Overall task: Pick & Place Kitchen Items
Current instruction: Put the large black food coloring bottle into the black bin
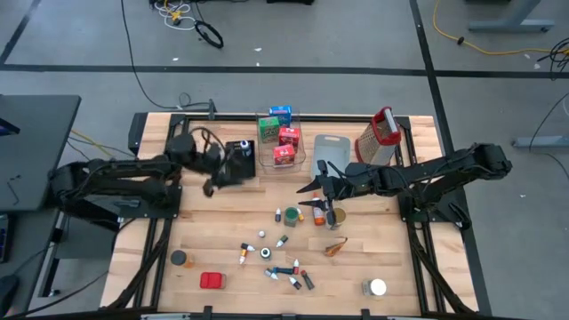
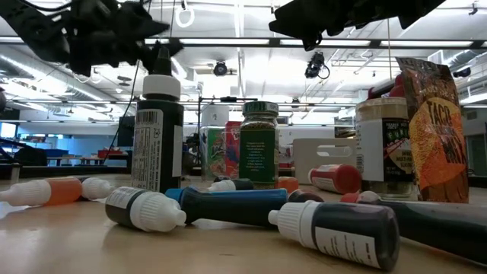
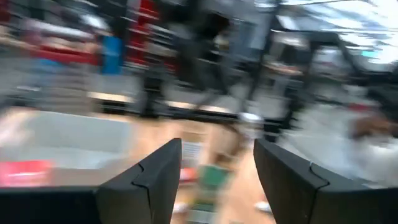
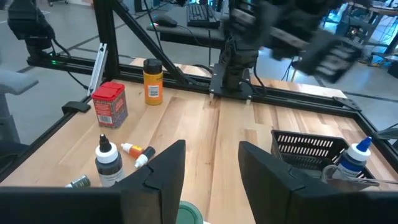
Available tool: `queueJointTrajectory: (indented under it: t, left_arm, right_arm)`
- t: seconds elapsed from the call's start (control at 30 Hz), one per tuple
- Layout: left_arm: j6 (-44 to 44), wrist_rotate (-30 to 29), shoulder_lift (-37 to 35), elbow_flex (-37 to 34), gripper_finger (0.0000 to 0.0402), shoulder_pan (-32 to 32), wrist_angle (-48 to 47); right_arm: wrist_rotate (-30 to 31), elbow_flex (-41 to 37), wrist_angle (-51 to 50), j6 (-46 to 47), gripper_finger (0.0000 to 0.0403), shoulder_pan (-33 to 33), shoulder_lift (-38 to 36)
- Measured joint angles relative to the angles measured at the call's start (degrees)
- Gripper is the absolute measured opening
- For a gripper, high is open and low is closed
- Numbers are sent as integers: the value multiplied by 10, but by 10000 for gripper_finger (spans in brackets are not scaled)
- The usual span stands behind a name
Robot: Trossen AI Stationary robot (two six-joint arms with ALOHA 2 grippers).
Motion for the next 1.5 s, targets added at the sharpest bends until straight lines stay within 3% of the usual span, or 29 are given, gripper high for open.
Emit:
queueJointTrajectory:
  t: [0.07, 0.3, 0.67, 1.0, 1.5]
  left_arm:
    - [17, -12, 5, 0, 209, -48, 1]
    - [90, -146, 34, 0, 208, -193, 1]
    - [67, -326, 115, 0, 208, -346, 23]
    - [49, -388, 256, 19, 208, -451, 177]
    - [60, -417, 436, 125, 208, -489, 170]
  right_arm:
    - [0, 0, 0, 0, 159, 0, 0]
    - [0, 0, 0, 1, 159, 0, 0]
    - [-6, 0, -10, 109, 159, 0, 0]
    - [-5, 0, -10, 104, 159, 0, 0]
    - [-5, 0, -39, 105, 159, 0, 0]
